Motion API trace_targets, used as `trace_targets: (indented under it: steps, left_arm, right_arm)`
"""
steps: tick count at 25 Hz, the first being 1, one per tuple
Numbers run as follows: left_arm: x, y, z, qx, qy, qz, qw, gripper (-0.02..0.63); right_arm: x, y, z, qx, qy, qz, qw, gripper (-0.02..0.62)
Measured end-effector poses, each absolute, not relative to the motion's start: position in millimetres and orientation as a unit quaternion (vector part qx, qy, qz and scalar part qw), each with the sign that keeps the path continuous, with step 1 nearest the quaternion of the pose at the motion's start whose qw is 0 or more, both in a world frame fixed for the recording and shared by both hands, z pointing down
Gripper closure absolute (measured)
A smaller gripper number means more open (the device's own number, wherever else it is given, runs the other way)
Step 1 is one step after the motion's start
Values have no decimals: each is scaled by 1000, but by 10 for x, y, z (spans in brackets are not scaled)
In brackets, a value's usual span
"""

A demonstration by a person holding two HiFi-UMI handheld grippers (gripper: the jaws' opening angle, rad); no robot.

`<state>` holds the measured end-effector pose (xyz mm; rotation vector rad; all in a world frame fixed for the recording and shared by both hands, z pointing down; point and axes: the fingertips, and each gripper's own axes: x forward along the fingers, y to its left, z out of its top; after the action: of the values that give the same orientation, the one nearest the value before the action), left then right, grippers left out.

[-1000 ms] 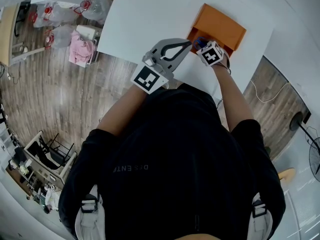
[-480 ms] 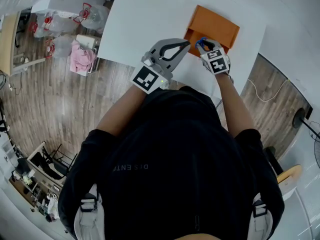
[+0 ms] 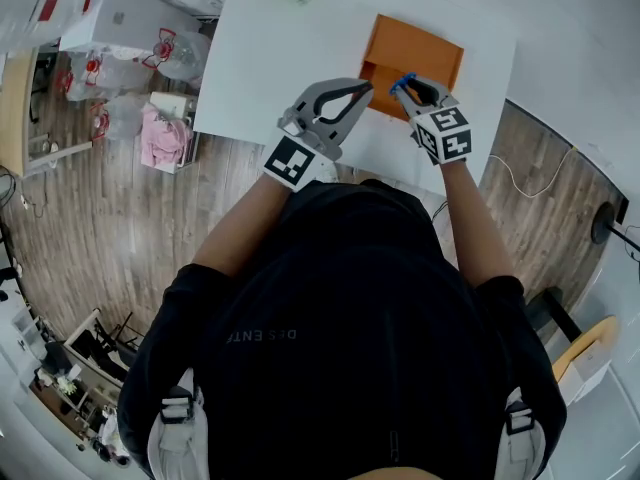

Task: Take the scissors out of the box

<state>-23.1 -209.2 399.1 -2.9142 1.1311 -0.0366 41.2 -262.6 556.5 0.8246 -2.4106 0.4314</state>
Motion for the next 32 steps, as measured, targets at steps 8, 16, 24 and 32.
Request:
trace_targets:
  steps: [8,16,24,32]
  left_arm:
    - [-172,-2064,3792,-937,348,-6,11,586]
    - [-39,-2005,3570,-949,315,9,22,586]
    - [106,-1933,3422,-959,284,15,21,586]
    - [188,-1916,3367,-963,269,8,26,586]
  right_arm:
    - [498,-2430,4625,305,-931,132,151,505]
    - [632,-2175,3953,307,-946,82,63,503]
    - [736,-1946,3459,322,-945,52,7,503]
    - [771,-1881,3205,332,-943,29,-4,502]
